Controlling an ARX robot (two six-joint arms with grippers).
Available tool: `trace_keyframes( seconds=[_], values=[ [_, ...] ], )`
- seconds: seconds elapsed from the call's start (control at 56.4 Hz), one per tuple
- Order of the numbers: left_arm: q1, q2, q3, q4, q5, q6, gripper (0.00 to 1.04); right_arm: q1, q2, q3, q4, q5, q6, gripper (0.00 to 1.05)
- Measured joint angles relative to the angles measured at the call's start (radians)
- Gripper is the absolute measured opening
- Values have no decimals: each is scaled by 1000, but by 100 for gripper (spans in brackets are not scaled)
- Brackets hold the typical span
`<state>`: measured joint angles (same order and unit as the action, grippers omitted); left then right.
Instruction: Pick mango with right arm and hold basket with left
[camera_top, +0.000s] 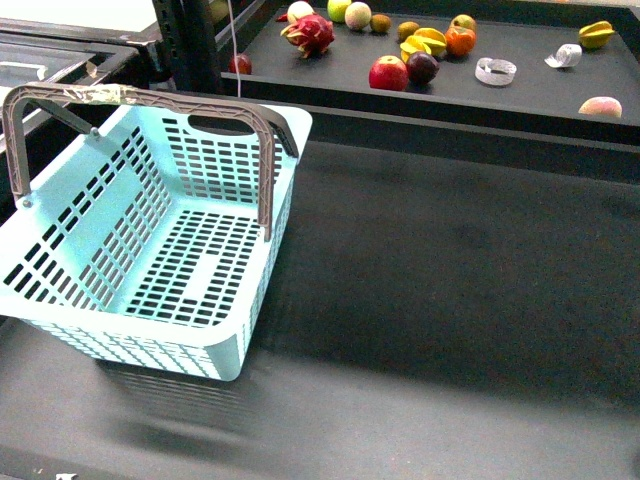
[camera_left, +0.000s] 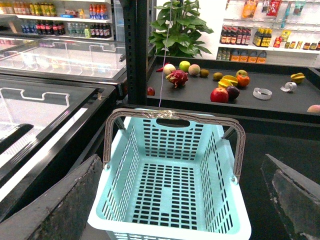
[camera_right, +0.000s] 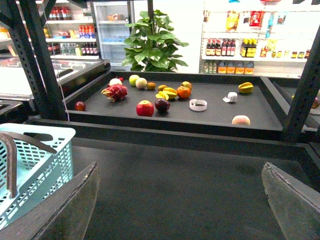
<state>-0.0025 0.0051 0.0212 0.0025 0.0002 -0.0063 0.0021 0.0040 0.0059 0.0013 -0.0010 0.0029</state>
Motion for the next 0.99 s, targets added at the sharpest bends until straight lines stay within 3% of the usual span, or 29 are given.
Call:
trace_keyframes(
  seconds=[0.691, 0.709, 0.745, 0.762, 0.816, 0.887, 0.993],
  values=[
    [0, 0, 0, 0, 0, 0, 97, 0, 0, 0, 0, 0, 0, 96],
    [-22, 12, 2, -9, -71, -14, 97, 0, 0, 0, 0, 0, 0, 96],
    [-120, 83, 15, -49, -354, -103, 97, 0, 0, 0, 0, 0, 0, 96],
    [-154, 112, 15, -54, -443, -125, 97, 0, 0, 0, 0, 1, 0, 96],
    [-225, 183, 16, -50, -622, -212, 97, 0, 0, 0, 0, 1, 0, 96],
    [-229, 280, 31, -14, -709, -314, 97, 0, 0, 0, 0, 1, 0, 96],
    [-193, 495, 75, 141, -651, -412, 97, 0, 0, 0, 0, 0, 0, 96]
  ],
)
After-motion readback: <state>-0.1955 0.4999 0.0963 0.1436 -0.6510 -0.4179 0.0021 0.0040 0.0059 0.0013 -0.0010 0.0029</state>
